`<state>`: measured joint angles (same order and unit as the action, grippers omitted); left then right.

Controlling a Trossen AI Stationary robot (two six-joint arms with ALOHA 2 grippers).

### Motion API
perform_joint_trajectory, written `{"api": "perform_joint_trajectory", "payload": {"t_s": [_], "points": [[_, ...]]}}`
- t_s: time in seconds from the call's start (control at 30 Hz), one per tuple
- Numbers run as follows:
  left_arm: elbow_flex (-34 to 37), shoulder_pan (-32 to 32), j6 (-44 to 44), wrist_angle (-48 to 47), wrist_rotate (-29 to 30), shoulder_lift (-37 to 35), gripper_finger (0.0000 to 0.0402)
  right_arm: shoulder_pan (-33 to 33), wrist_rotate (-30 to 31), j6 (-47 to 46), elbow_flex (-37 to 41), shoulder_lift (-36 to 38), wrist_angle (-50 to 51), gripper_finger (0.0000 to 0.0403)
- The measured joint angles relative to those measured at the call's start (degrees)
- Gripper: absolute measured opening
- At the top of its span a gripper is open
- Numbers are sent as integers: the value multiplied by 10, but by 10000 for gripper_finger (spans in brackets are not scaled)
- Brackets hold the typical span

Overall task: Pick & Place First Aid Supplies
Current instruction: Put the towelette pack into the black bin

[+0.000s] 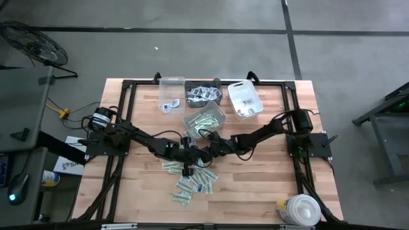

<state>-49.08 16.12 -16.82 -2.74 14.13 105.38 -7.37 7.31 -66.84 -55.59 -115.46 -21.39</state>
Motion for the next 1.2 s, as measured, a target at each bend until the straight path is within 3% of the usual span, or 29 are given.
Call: {"api": "perform_joint_trajectory", "payload": {"t_s": [0.23, 0.53, 0.83, 1.2], "points": [[0, 0, 0, 1, 0, 0, 1, 0, -6, 15, 0, 0, 1, 6], [-19, 0, 72, -10, -12, -13, 52, 0, -24, 30, 1, 0, 2, 3], [-49, 0, 140, -118, -37, -109, 125, 0, -35, 42, 2, 4, 4, 2], [-72, 0, 158, -291, 101, -312, 128, 3, -57, 67, 3, 50, 21, 1]]}}
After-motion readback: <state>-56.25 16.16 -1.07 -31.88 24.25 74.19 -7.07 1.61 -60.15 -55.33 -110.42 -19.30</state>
